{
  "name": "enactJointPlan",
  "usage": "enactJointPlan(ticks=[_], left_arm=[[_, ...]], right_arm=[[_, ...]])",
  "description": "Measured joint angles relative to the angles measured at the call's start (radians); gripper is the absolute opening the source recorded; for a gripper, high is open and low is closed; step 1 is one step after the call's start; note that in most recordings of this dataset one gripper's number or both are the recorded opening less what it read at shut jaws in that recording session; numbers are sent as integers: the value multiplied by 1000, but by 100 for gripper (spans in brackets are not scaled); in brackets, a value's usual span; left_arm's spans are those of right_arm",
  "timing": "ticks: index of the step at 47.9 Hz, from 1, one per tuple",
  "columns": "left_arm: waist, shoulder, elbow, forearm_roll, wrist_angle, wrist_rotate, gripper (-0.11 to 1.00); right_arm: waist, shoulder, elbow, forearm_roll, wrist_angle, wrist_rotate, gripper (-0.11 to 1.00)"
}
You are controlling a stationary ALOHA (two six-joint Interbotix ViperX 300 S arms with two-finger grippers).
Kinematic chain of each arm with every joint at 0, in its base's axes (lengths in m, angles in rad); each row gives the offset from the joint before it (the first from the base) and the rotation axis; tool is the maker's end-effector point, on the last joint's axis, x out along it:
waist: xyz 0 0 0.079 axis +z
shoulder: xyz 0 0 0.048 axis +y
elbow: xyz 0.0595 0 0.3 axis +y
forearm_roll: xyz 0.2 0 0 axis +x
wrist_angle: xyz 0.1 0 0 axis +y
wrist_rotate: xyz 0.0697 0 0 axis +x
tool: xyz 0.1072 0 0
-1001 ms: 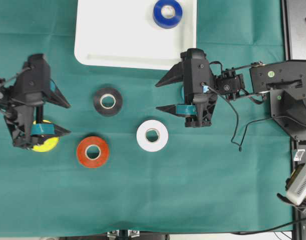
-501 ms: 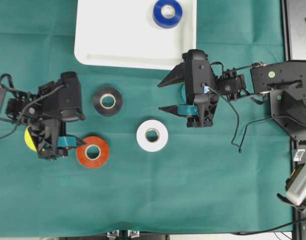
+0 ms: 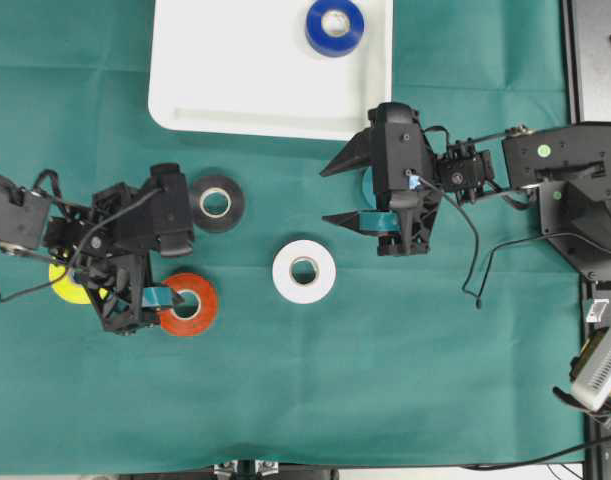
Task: Put the tape alternately from left to right into the white case.
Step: 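Move the left gripper over the red roll and grasp its hole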
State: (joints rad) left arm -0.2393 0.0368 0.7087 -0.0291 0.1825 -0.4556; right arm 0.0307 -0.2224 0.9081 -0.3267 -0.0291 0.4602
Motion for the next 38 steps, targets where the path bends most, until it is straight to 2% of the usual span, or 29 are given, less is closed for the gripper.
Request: enactJointPlan(ticks=[38], left_arm=[[-2, 95, -25, -2, 5, 3, 39]], right_arm=[[0, 0, 12, 0, -15, 0, 73]])
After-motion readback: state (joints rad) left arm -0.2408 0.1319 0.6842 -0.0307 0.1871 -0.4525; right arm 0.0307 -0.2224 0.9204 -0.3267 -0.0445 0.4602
